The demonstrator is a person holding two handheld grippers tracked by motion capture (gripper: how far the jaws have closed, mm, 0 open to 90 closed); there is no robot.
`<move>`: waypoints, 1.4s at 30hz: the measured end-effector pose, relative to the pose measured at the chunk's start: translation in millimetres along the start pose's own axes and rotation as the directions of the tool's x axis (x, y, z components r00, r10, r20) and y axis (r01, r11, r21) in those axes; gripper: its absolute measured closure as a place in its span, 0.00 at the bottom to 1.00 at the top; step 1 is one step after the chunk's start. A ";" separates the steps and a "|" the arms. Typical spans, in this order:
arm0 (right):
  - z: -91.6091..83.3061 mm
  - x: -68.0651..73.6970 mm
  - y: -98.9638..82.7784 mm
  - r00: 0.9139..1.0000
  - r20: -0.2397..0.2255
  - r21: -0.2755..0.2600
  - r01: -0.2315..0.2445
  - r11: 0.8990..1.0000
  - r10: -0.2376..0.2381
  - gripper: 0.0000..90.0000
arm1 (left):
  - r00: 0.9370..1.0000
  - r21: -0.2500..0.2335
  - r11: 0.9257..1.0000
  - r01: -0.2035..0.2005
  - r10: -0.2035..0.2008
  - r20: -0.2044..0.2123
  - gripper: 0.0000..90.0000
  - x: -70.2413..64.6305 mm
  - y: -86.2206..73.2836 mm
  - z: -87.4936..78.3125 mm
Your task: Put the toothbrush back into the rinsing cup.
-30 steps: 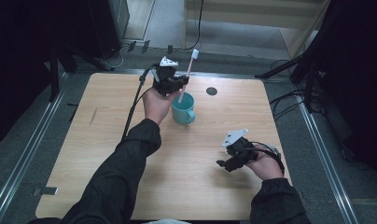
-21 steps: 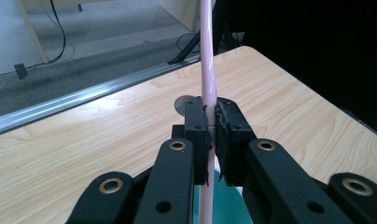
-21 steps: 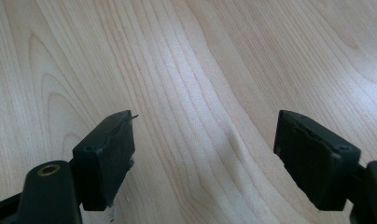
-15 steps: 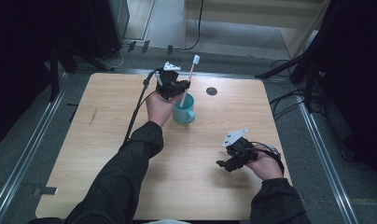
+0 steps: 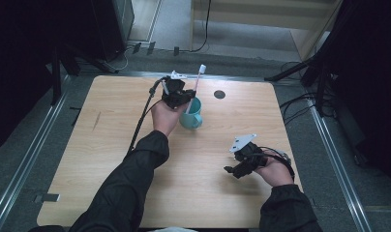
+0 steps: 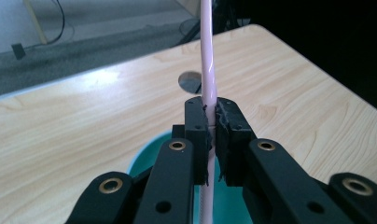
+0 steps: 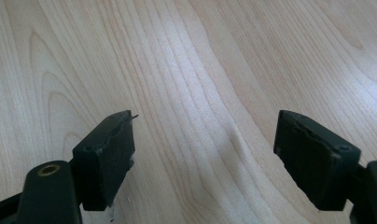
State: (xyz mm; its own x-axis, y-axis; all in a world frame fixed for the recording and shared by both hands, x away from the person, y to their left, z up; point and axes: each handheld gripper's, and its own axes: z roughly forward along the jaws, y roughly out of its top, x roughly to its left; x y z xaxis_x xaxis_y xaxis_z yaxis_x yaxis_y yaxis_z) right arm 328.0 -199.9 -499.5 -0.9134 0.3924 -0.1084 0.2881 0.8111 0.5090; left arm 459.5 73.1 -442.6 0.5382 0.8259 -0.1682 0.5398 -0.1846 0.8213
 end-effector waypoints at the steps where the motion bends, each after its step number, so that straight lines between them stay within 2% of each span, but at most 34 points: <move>1: 0.0 0.0 0.0 1.000 0.000 0.000 0.000 1.000 0.000 0.23 | 1.000 0.003 1.000 0.002 -0.002 -0.002 0.93 -0.1 -1.7 0.5; 6: 0.3 0.2 0.3 1.000 0.002 0.000 0.003 1.000 -0.003 0.23 | 1.000 0.023 1.000 0.000 0.000 -0.008 0.93 1.3 -10.9 2.3; 18: 0.5 0.9 0.6 1.000 0.001 0.001 0.003 1.000 -0.003 0.23 | 1.000 0.077 0.997 -0.005 0.006 -0.018 0.93 2.5 -16.8 9.2; 23: 0.1 0.9 0.5 1.000 -0.002 0.002 0.002 1.000 -0.002 0.23 | 1.000 0.083 0.996 0.015 -0.013 -0.019 0.93 3.9 -20.4 11.5; 33: -0.5 0.5 0.2 1.000 0.000 -0.004 0.001 1.000 -0.001 0.23 | 1.000 0.138 0.990 0.014 -0.012 -0.017 0.92 6.5 -25.3 16.6; 42: -0.3 0.4 0.2 1.000 0.000 -0.003 0.001 1.000 -0.001 0.23 | 0.999 0.151 0.988 0.035 -0.033 -0.013 0.90 7.9 -24.6 17.2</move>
State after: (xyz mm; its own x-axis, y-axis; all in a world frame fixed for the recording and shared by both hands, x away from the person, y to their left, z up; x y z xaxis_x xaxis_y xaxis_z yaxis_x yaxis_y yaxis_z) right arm 327.6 -199.7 -499.1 -0.9137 0.3915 -0.1093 0.2859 0.8102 0.5117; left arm 461.6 75.0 -473.5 0.5118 0.8382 -0.1883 0.6497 -0.2342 0.7233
